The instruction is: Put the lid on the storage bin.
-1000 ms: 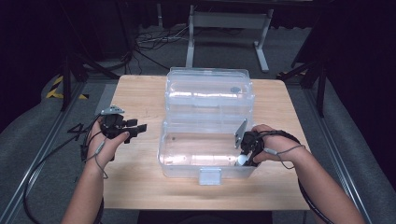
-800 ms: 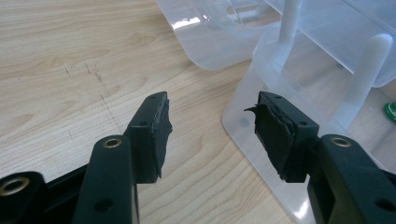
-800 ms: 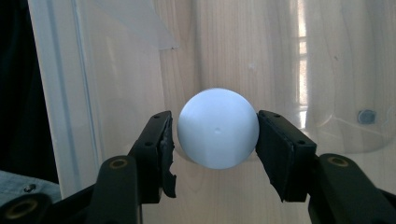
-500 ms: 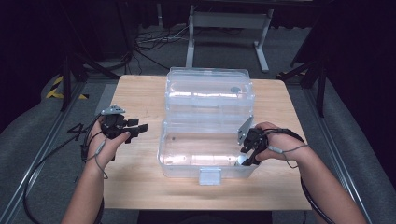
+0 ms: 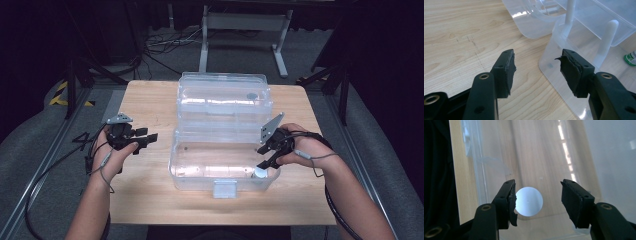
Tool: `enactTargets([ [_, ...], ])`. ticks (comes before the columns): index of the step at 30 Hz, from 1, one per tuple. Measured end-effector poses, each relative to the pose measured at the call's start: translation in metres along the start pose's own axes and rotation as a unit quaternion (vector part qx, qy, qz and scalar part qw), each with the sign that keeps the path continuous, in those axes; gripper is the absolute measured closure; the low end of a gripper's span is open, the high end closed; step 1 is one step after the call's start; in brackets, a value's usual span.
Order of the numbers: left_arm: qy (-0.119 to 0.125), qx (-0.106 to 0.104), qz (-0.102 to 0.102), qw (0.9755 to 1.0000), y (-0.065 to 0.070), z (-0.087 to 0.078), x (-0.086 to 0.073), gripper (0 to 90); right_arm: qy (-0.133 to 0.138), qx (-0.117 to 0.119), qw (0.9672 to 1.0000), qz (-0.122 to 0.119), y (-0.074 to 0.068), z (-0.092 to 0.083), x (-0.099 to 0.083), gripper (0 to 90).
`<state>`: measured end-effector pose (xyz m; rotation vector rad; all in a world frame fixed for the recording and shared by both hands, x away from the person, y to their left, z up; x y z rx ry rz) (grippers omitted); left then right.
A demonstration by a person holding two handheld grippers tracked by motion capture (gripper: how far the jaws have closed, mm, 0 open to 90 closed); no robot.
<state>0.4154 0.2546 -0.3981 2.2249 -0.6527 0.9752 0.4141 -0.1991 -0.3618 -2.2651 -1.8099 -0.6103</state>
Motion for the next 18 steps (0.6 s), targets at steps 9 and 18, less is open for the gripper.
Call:
enactTargets([
  [9, -0.003, 0.002, -0.001, 1.0, 0.0, -0.002, -0.003, 46.0, 0.059, -0.013, 0.9982, 0.002, 0.006, -0.016, 0.012, 46.1],
  [18, 0.001, 0.008, -0.003, 1.0, 0.0, -0.009, -0.006, 46.1, 0.098, -0.035, 0.9945, 0.014, 0.015, -0.032, 0.032, 46.1],
])
Point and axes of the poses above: each handheld gripper's, and its own axes: z roughly forward along the jaws, x roughly out of its top, y roughly to its right, the point moved 1 cm from there along z, roughly forward along the jaws, and after that the axes turned 9 degrees about -x, right-handed, at the moved point
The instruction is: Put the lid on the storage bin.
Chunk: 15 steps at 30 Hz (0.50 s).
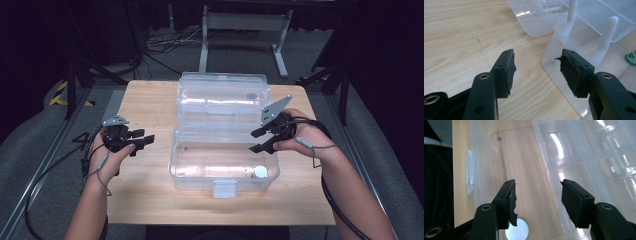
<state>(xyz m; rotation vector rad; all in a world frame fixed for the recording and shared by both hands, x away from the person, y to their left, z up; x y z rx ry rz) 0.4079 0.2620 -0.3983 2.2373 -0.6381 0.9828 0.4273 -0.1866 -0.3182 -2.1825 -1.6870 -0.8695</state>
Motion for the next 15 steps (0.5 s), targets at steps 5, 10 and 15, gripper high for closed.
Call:
enactTargets([
  [5, 0.002, 0.003, -0.004, 1.0, 0.0, -0.003, -0.002, 46.0, 0.014, -0.007, 0.9998, 0.012, 0.009, -0.002, 0.01, 46.1],
  [10, 0.002, 0.006, -0.006, 1.0, -0.001, -0.006, -0.005, 46.0, 0.029, -0.008, 0.9994, 0.019, 0.016, -0.003, 0.02, 46.1],
  [15, 0.004, 0.01, -0.009, 0.9999, -0.001, -0.011, -0.008, 46.0, 0.035, -0.012, 0.9991, 0.018, 0.02, -0.003, 0.028, 46.1],
])
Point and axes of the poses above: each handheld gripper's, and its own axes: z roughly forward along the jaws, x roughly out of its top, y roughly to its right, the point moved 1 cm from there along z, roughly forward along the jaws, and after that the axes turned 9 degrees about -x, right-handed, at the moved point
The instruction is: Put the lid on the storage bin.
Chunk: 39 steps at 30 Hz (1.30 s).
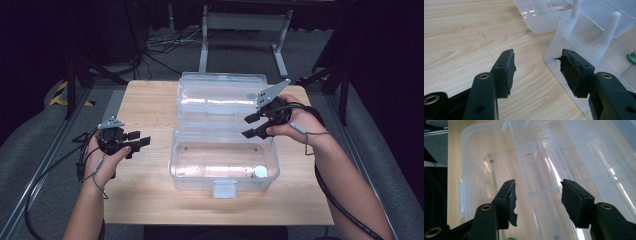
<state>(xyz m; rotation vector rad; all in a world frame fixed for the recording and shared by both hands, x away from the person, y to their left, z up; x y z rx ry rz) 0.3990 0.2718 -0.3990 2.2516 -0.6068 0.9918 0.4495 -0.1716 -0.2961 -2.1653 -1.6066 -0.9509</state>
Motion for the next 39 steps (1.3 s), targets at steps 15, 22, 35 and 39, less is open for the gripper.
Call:
enactTargets([
  [15, 0.001, 0.003, -0.006, 1.0, 0.0, -0.005, -0.004, 46.0, 0.051, -0.025, 0.9979, 0.032, 0.019, 0.006, 0.016, 46.1],
  [22, 0.001, 0.006, -0.006, 1.0, -0.001, -0.007, -0.006, 46.0, 0.068, -0.037, 0.9956, 0.053, 0.026, 0.009, 0.021, 46.1],
  [35, 0.002, 0.01, -0.009, 0.9999, -0.001, -0.01, -0.01, 46.0, 0.077, -0.058, 0.993, 0.067, 0.038, 0.02, 0.029, 45.5],
  [39, -0.001, 0.011, -0.009, 0.9999, -0.001, -0.01, -0.011, 46.0, 0.07, -0.057, 0.9938, 0.066, 0.04, 0.026, 0.031, 45.6],
])
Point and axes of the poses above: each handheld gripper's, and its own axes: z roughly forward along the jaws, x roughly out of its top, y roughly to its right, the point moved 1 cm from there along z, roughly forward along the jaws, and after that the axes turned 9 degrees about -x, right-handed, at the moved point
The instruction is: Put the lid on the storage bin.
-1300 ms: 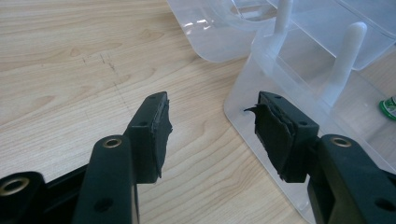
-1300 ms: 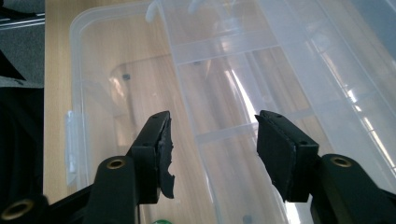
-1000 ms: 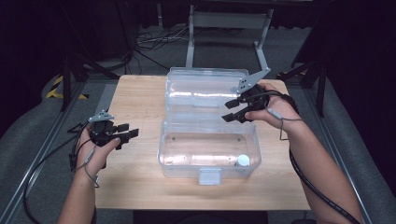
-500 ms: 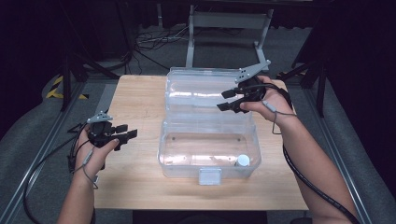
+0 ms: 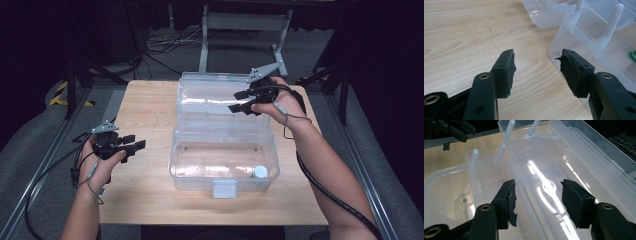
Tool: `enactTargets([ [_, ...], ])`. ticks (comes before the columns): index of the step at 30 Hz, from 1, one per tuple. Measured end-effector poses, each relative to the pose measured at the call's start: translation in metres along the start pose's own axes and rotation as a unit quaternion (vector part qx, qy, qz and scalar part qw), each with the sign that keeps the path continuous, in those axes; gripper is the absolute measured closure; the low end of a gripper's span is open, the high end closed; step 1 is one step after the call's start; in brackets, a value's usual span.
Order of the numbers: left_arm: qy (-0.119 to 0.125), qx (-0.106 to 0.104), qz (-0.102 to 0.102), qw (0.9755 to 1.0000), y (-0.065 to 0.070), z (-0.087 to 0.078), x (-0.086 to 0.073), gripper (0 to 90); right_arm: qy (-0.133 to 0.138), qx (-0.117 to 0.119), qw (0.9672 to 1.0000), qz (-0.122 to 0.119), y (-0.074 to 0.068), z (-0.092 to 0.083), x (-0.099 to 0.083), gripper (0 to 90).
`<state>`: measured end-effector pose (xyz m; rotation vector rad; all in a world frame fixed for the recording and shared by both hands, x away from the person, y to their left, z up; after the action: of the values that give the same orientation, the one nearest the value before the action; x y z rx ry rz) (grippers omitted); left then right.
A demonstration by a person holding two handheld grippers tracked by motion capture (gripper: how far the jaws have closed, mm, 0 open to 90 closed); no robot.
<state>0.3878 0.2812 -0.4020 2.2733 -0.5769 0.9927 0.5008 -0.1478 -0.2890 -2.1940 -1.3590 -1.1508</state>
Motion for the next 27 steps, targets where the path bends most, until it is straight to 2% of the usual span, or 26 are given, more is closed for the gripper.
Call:
enactTargets([
  [7, 0.0, 0.0, -0.001, 1.0, 0.001, -0.002, -0.002, 46.0, -0.013, 0.004, 0.9999, -0.001, 0.001, 0.011, 0.001, 50.0],
  [20, 0.001, 0.001, 0.001, 1.0, 0.001, -0.002, -0.001, 46.0, -0.048, 0.019, 0.9981, -0.035, -0.001, 0.026, -0.001, 66.2],
  [24, 0.001, -0.002, 0.005, 1.0, 0.004, -0.003, 0.0, 46.0, -0.045, 0.027, 0.9978, -0.039, -0.004, 0.027, 0.0, 77.2],
  [27, 0.001, -0.006, 0.009, 0.9999, 0.007, -0.003, 0.001, 46.0, -0.044, 0.026, 0.9976, -0.046, -0.006, 0.027, 0.0, 78.5],
])
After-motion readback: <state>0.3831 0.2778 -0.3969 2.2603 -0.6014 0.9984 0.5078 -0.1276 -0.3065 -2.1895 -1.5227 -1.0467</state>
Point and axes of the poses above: each handheld gripper's, and its own axes: z roughly forward along the jaws, x roughly out of its top, y roughly to its right, the point moved 1 cm from there along z, roughly forward along the jaws, and after that the axes turned 9 degrees about -x, right-handed, at the moved point
